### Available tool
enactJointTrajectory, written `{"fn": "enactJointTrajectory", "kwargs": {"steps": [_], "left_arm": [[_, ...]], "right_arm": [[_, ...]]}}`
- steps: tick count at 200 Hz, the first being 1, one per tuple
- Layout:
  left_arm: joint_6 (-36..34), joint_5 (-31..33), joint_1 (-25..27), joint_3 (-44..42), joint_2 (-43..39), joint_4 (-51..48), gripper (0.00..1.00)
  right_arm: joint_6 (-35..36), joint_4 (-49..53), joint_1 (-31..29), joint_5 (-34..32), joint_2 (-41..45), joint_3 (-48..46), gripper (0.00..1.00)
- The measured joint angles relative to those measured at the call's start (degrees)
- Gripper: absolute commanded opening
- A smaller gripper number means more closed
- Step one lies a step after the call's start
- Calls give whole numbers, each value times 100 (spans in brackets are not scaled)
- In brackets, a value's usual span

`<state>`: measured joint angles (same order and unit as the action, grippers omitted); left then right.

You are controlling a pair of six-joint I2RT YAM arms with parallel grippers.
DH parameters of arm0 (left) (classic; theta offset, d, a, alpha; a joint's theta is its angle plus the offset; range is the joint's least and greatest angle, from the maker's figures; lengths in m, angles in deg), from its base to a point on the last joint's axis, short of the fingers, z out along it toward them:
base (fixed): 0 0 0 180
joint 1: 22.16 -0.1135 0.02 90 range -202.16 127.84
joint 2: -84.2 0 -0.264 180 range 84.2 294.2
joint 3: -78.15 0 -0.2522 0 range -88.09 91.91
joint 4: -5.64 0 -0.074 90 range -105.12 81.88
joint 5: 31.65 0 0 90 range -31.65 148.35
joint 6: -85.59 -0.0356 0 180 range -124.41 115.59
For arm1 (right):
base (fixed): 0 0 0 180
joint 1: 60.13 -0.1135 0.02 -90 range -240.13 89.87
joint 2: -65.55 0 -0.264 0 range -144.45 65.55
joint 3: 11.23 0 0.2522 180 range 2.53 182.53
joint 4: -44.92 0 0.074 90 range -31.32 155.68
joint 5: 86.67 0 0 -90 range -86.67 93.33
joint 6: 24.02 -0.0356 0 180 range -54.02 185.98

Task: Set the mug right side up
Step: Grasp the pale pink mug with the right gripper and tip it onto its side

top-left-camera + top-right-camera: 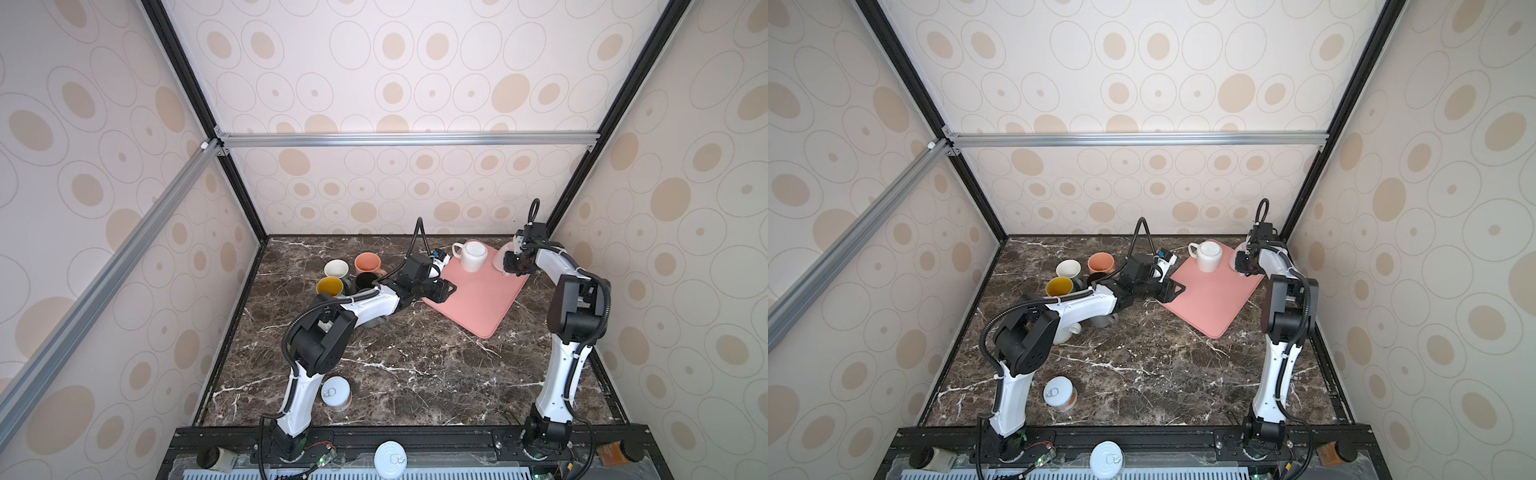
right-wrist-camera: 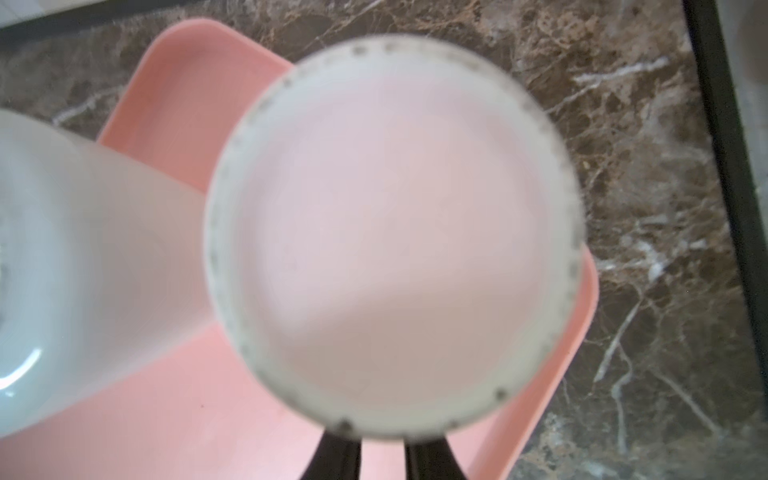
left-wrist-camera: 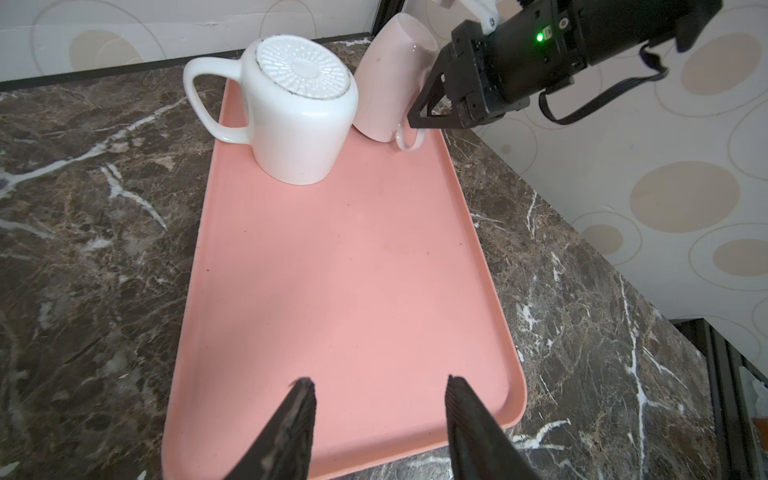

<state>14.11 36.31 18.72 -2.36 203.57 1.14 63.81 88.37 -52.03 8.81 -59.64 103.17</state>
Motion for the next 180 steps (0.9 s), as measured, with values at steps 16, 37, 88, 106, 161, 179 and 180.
{"fn": "enactJointTrajectory", "kwargs": {"steps": [16, 37, 88, 106, 161, 179, 180], "left_arm": [[33, -15, 0, -42, -11, 59, 51], [114, -52, -2, -212, -68, 184, 51], [256, -98, -2, -763, -376, 402, 51], [278, -90, -2, -966, -586, 503, 51], [317, 195, -2, -1394, -1220, 638, 52], [317, 339, -2, -1449, -1300, 577, 53], [317, 352, -2, -1451, -1305, 570, 53]], "right_arm": [[-33, -181, -13, 26, 188, -317, 11], [-149, -295, -68, 44, 603, -914, 11], [-459, -323, -603, 70, 1740, -2387, 10], [-645, -321, -929, 107, 2216, -2942, 12], [-1482, -433, -1917, 365, 3174, -4059, 28], [-1773, -514, -2138, 411, 3176, -4098, 36], [-1794, -518, -2149, 413, 3176, -4098, 36]]}}
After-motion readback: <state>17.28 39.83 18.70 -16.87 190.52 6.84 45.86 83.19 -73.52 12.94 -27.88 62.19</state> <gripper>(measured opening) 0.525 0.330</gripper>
